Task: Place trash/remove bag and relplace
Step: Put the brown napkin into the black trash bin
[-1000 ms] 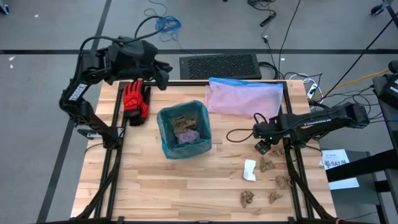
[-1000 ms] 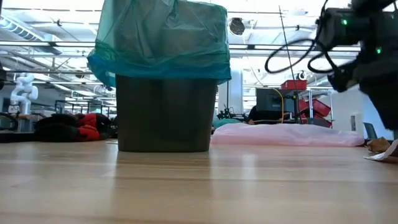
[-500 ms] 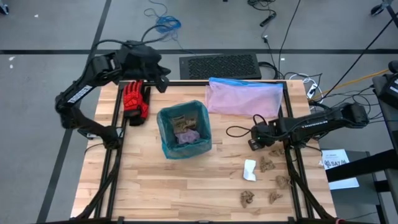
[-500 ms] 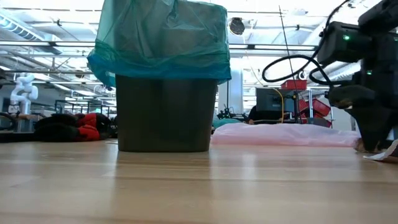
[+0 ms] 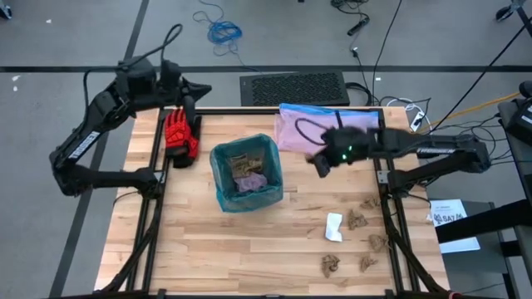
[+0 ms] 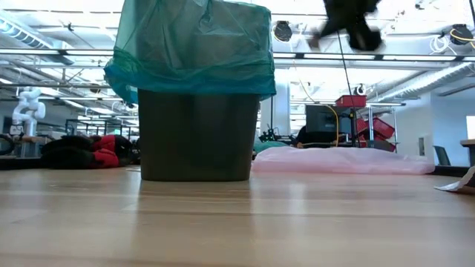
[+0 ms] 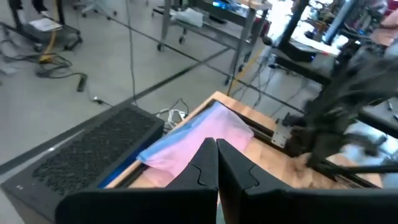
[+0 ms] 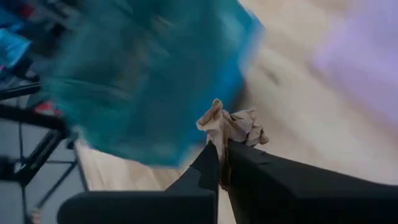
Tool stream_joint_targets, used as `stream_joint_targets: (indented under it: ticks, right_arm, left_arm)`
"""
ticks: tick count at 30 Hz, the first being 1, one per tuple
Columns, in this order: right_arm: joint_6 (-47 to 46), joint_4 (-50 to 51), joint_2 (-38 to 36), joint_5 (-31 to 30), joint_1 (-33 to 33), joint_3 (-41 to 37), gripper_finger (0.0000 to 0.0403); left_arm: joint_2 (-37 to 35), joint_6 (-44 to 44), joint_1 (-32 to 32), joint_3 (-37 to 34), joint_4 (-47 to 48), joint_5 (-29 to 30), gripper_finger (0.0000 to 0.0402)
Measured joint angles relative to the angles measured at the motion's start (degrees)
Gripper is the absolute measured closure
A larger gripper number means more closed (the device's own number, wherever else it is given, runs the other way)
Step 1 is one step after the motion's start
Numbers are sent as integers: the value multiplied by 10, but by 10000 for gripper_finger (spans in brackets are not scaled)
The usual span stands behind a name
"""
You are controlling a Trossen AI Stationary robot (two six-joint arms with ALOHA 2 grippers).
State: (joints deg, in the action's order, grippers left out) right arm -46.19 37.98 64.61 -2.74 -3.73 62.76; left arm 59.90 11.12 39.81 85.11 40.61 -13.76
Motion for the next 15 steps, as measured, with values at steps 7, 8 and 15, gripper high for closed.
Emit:
stream_joint_targets:
  ticks: [7,8,15]
  right_arm:
    - [176,91,178,25,-16,282,402]
    - [194,105,209,34,-17,321,402]
    - [253,252,417,70,-19,575,378]
  left_arm:
    - [-14,20,24,-1,-17,29,401]
    - [-14,20,27,-1,-17,29,401]
    - [-13,16,43,-1,-13,23,401]
